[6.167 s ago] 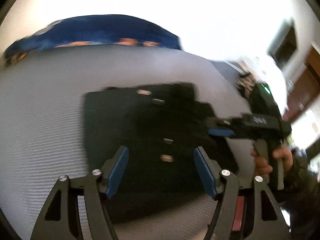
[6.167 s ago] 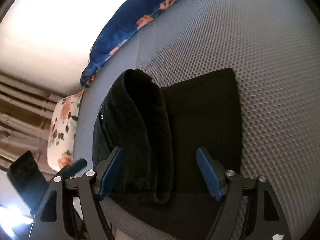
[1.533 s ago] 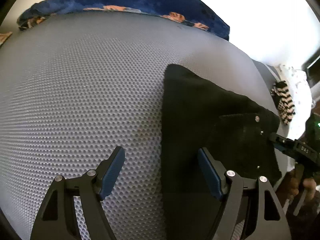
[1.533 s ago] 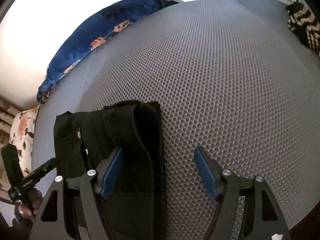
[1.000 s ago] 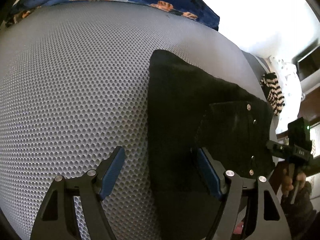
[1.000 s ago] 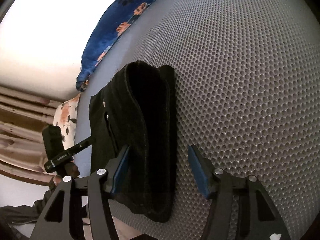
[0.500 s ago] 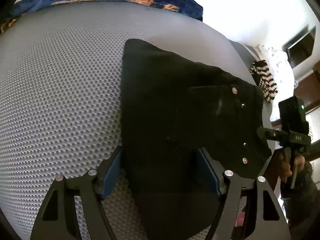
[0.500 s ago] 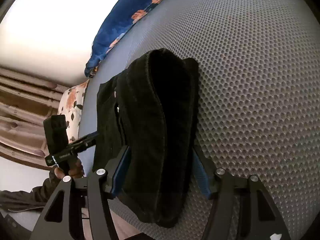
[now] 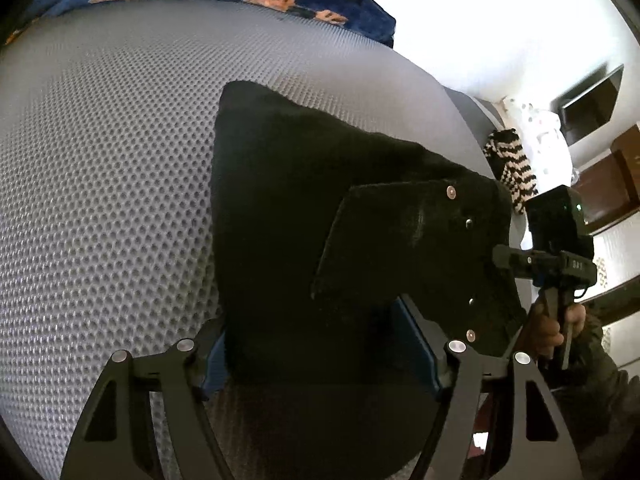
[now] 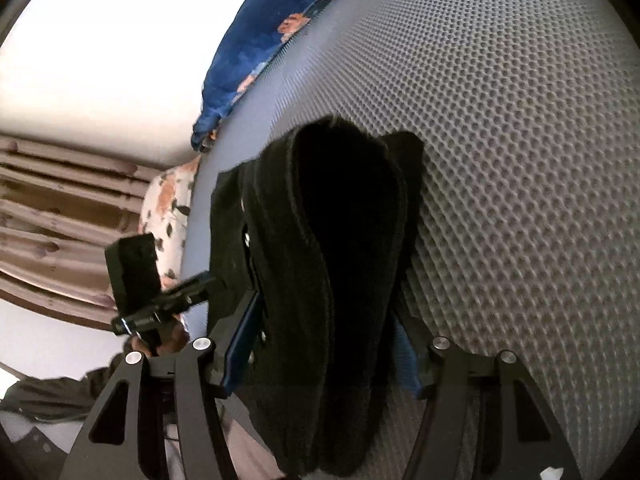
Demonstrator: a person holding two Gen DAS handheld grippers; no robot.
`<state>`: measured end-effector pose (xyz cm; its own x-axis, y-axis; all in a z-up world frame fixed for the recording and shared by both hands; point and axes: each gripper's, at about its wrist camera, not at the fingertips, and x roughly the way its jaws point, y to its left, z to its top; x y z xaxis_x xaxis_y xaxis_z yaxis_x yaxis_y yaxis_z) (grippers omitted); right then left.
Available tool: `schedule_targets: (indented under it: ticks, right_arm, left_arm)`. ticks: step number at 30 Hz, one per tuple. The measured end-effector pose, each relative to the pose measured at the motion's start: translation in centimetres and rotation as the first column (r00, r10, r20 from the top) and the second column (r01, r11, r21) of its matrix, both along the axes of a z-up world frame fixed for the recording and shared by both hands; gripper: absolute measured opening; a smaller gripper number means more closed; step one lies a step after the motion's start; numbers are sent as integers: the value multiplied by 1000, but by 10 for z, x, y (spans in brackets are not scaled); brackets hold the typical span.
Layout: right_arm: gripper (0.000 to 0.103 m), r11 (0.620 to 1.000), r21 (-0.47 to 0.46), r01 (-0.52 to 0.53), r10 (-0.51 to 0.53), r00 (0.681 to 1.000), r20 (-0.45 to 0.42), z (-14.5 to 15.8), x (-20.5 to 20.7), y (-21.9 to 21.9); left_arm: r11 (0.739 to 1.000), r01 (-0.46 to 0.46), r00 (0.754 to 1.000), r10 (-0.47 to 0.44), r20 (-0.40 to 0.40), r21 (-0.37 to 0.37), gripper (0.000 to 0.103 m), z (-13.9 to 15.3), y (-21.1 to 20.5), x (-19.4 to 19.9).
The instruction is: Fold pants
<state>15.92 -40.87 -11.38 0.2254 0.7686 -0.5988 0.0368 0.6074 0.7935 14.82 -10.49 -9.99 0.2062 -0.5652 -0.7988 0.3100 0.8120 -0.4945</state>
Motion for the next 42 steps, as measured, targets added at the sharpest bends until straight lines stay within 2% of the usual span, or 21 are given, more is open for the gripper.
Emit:
schedule_targets:
  ticks: [2, 6, 7, 9, 12, 18, 22, 24, 26, 30, 42]
  right_arm:
    - [57, 1000, 17, 12, -12, 1000, 5, -1, 4, 0]
    - [49, 1000, -13, 28, -27, 999, 32, 1, 4, 3]
    - [46, 999, -19, 35, -34, 999, 34, 1, 4, 4]
    - [42, 997, -40, 60, -59, 998, 32, 2, 4, 5]
    - [40, 991, -96, 90, -86, 995, 43, 7, 5, 16]
    - [33, 974, -184, 136, -128, 990, 51, 21, 6, 37]
    - [28, 966, -204, 158, -151, 987, 50, 31, 6, 49]
    - [26, 963, -212, 166, -158, 986, 58, 37, 5, 54]
    - [23, 963, -214, 163, -154, 986, 62, 42, 5, 54]
    - [22, 964, -219, 151, -137, 988, 76, 53, 2, 68]
    - [22, 978, -190, 90, -75, 994, 83, 63, 15, 125]
  left_arm:
    - [1000, 1, 1000, -1, 6, -3, 72, 0, -8, 5]
    - [1000, -3, 999, 3, 36, -6, 72, -1, -16, 10]
    - [1000, -9, 999, 9, 44, 4, 69, -2, -18, 11]
    - [997, -18, 998, 13, 66, 76, 63, 0, -28, 11]
    - [989, -24, 996, 11, 88, 144, 53, 2, -44, 11]
    - [983, -50, 994, 33, 100, 177, 34, 4, -41, 14]
    - [978, -49, 993, 25, 119, 201, 23, 9, -43, 13]
    - [978, -60, 992, 35, 122, 201, 21, 12, -43, 13]
    - [978, -67, 991, 42, 130, 198, 19, 14, -22, 10]
    - [978, -77, 987, 47, 154, 195, 16, 20, -6, 1]
    - [969, -159, 969, 118, 215, 188, 16, 42, 57, -21]
